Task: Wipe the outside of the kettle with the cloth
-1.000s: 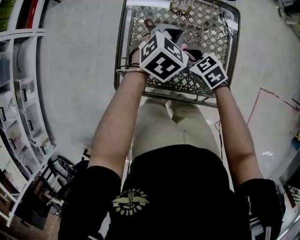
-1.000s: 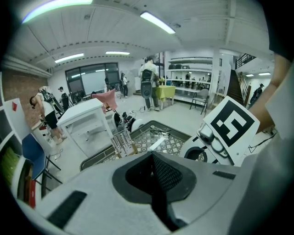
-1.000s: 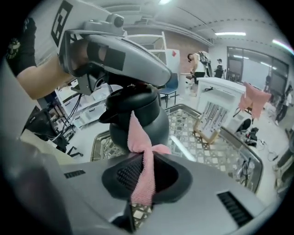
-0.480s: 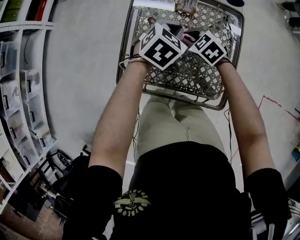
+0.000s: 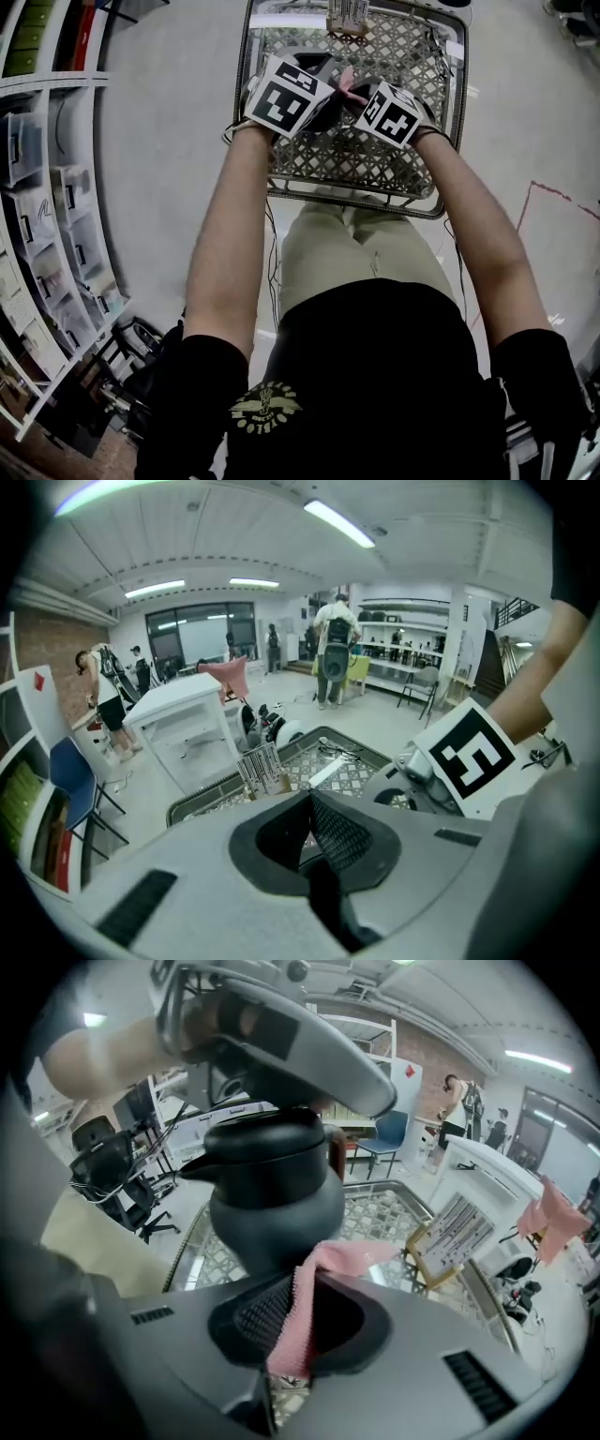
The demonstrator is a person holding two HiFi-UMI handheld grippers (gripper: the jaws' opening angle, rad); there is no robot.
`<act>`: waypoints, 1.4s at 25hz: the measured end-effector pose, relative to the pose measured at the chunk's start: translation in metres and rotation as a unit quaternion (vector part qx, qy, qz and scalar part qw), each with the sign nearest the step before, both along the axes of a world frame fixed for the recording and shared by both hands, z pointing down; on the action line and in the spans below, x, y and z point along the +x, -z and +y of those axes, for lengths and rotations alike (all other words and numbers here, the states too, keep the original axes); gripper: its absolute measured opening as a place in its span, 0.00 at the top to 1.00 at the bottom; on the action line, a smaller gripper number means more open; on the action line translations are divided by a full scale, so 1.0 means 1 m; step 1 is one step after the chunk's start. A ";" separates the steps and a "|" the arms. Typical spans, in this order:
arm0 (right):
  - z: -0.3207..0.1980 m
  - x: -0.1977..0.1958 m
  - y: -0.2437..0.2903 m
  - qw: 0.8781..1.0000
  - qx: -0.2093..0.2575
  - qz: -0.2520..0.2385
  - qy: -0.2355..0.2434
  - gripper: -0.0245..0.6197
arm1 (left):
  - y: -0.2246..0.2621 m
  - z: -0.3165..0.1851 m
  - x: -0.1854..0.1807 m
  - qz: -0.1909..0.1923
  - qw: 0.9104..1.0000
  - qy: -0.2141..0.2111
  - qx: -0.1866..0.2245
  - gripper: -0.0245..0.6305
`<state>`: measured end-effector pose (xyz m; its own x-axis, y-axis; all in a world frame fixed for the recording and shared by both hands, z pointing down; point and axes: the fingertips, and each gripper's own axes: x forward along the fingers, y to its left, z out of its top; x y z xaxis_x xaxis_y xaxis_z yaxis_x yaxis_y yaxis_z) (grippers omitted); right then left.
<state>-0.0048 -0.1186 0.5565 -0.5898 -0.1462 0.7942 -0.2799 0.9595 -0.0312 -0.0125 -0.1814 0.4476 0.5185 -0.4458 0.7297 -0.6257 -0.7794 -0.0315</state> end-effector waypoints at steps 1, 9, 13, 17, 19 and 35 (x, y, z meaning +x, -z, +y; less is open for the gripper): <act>0.010 0.000 0.000 1.000 -0.003 -0.005 0.002 0.89 | 0.001 0.000 0.000 0.006 1.000 0.003 0.001 0.95; 0.076 -0.025 0.006 0.997 -0.053 -0.053 0.011 0.89 | 0.007 -0.002 -0.004 0.045 0.999 0.019 -0.014 0.95; 0.085 -0.038 0.020 0.996 -0.065 -0.064 0.013 0.89 | 0.019 -0.002 0.004 0.047 0.999 0.009 -0.024 0.95; 0.084 -0.040 0.015 0.995 -0.068 -0.069 0.013 0.89 | 0.025 -0.006 0.026 0.058 0.998 -0.013 -0.014 0.95; 0.085 -0.040 0.017 0.995 -0.071 -0.070 0.016 0.89 | 0.019 -0.007 0.032 0.060 0.998 -0.015 -0.030 0.95; 0.045 -0.005 0.016 0.996 -0.073 -0.035 -0.019 0.89 | 0.028 -0.017 0.033 0.065 0.998 0.008 -0.018 0.95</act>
